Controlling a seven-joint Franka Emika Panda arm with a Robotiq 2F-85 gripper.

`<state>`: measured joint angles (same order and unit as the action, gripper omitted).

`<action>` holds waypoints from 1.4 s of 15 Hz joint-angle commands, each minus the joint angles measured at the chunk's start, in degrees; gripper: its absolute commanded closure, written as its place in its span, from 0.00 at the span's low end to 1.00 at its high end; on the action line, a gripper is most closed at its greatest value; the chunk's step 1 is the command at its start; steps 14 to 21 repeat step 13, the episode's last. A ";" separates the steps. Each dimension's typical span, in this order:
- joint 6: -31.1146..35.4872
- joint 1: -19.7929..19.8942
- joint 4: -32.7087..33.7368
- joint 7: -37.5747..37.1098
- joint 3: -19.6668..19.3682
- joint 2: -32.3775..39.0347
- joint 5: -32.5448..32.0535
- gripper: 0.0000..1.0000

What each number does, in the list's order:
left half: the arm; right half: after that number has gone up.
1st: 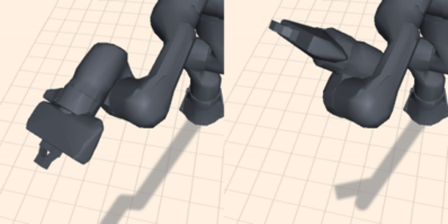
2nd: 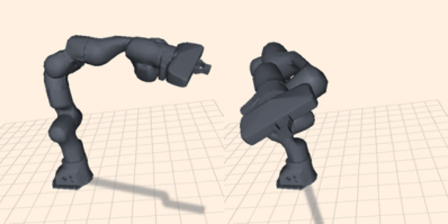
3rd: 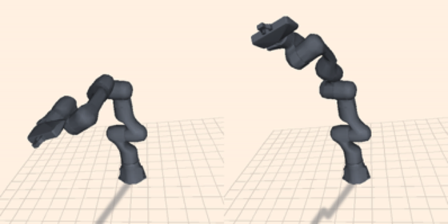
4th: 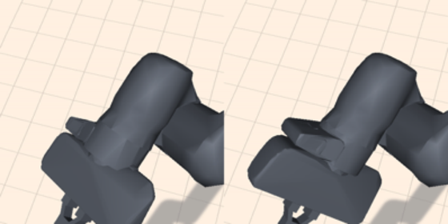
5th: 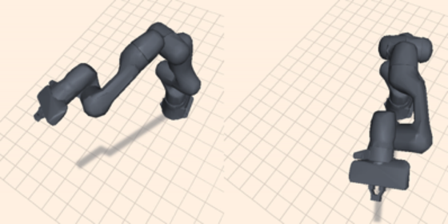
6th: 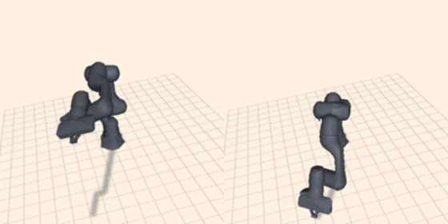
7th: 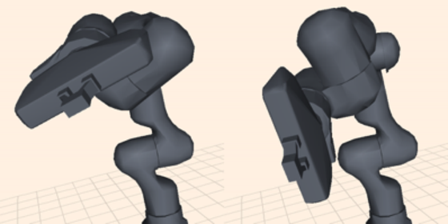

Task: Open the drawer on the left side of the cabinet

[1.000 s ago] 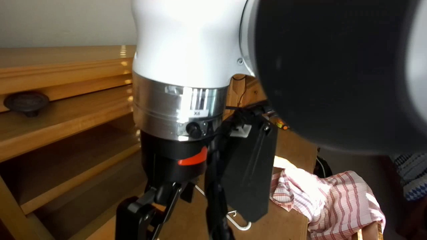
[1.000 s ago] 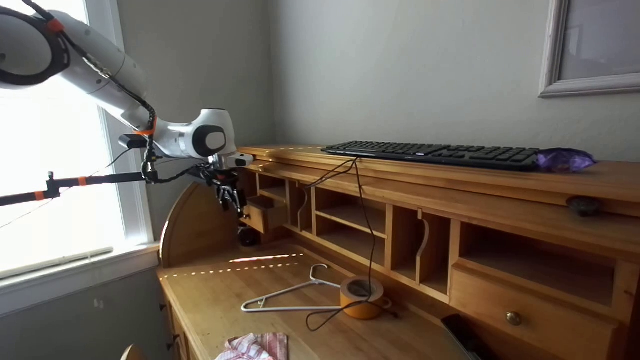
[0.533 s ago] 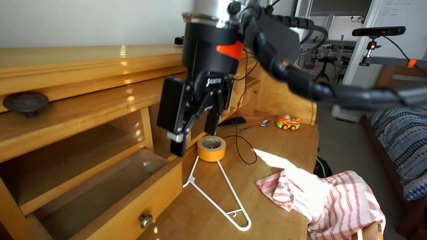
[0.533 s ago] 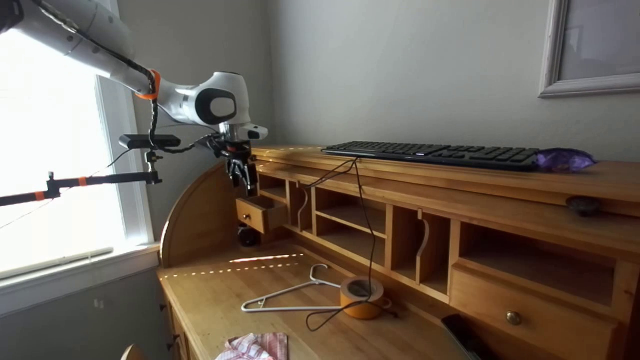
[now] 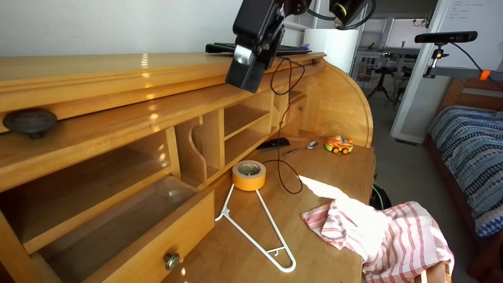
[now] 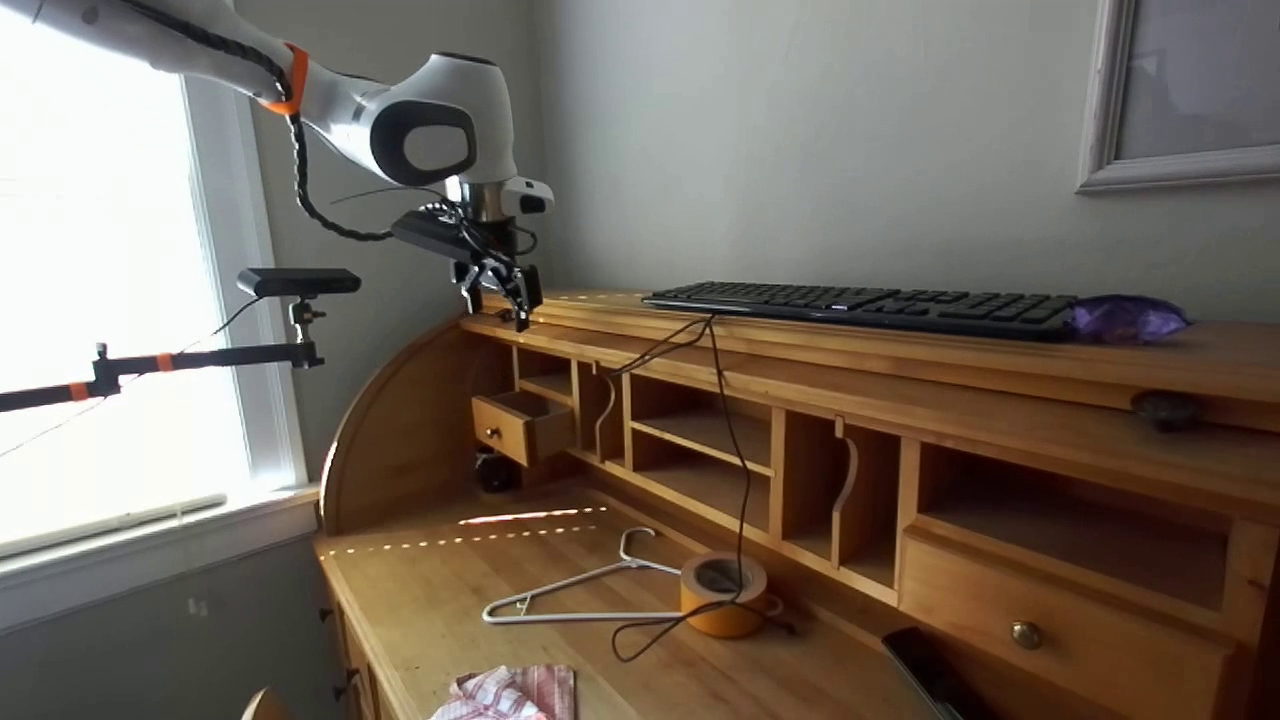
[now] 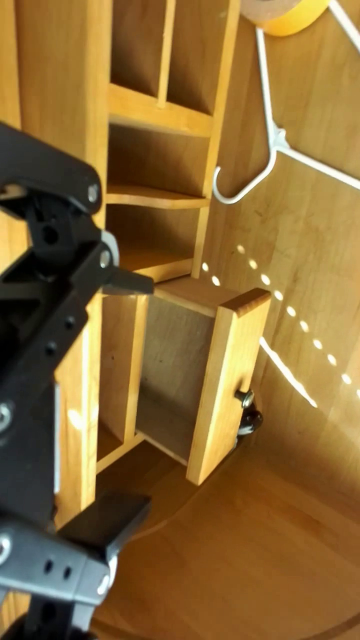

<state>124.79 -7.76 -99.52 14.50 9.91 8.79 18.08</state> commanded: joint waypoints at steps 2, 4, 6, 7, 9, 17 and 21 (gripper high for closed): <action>0.55 1.32 -4.84 10.77 0.51 -5.93 6.94 0.00; 3.38 1.23 -6.56 11.40 -0.14 -7.33 8.41 0.00; 1.18 0.57 -2.86 9.05 -0.25 -5.06 6.18 0.00; 1.59 0.66 -3.37 9.38 -0.35 -5.47 6.43 0.00; 1.88 0.73 -3.98 9.58 -0.41 -5.84 6.61 0.00; 1.93 0.73 -4.15 9.72 -0.41 -5.86 6.75 0.00; 1.93 0.73 -4.15 9.72 -0.41 -5.86 6.75 0.00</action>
